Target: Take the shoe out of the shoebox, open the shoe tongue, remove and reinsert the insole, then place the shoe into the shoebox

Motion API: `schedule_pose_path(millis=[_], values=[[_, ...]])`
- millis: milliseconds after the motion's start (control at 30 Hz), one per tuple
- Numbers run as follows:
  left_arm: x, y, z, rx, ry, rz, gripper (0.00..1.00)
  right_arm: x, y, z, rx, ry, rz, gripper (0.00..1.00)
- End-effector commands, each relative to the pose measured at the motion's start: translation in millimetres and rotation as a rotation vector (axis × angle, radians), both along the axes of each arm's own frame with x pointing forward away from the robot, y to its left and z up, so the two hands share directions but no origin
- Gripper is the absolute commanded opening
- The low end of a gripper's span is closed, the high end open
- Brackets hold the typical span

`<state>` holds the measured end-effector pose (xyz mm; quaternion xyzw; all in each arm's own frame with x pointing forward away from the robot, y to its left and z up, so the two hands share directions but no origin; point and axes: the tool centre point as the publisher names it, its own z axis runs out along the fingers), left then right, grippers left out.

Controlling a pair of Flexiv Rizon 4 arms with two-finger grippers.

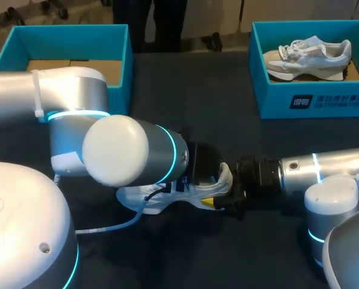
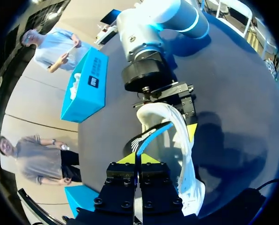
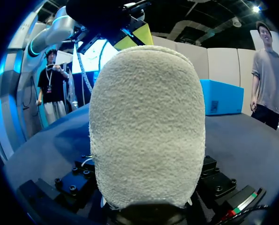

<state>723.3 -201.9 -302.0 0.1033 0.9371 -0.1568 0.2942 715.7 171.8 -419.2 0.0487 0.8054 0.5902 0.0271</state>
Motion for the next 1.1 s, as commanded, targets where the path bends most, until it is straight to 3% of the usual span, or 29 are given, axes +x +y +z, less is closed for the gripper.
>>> schedule_pose_path(millis=[33, 267, 333, 400, 467, 567, 700, 967, 1100], values=[[0.7, 9.8, 1.7, -0.017, 0.004, -0.014, 0.00, -0.7, 2.0, 1.0, -0.004, -0.001, -0.001, 0.00], [-1.2, 8.1, 1.7, -0.021, 0.006, -0.019, 0.02, -0.7, 2.0, 1.0, -0.004, -0.001, -0.001, 0.00], [-4.9, 5.8, 1.7, -0.018, 0.008, -0.030, 0.27, -0.7, 2.0, 1.0, -0.004, -0.001, -0.001, 0.00], [-7.2, 2.7, 1.1, -0.009, 0.004, -0.050, 0.46, -0.7, 2.0, 1.0, -0.004, -0.001, -0.001, 0.00], [-10.9, -0.7, 1.1, 0.002, -0.009, -0.072, 0.49, -0.7, 2.0, 1.0, -0.004, -0.001, -0.001, 0.00], [-14.4, -5.5, -0.7, 0.035, -0.027, -0.111, 0.64, -0.7, 2.0, 1.0, -0.004, -0.001, -0.001, 0.00], [-16.5, -11.0, -6.5, 0.083, -0.057, -0.148, 0.63, -0.7, 2.0, 1.0, -0.004, -0.001, -0.001, 0.00], [-20.8, -20.2, -9.5, 0.201, -0.142, -0.233, 0.47, -0.7, 2.0, 1.0, -0.004, -0.001, -0.001, 0.00], [-19.3, -24.5, -12.4, 0.239, -0.166, -0.247, 0.46, -0.7, 2.0, 1.0, -0.004, -0.001, -0.001, 0.00]])
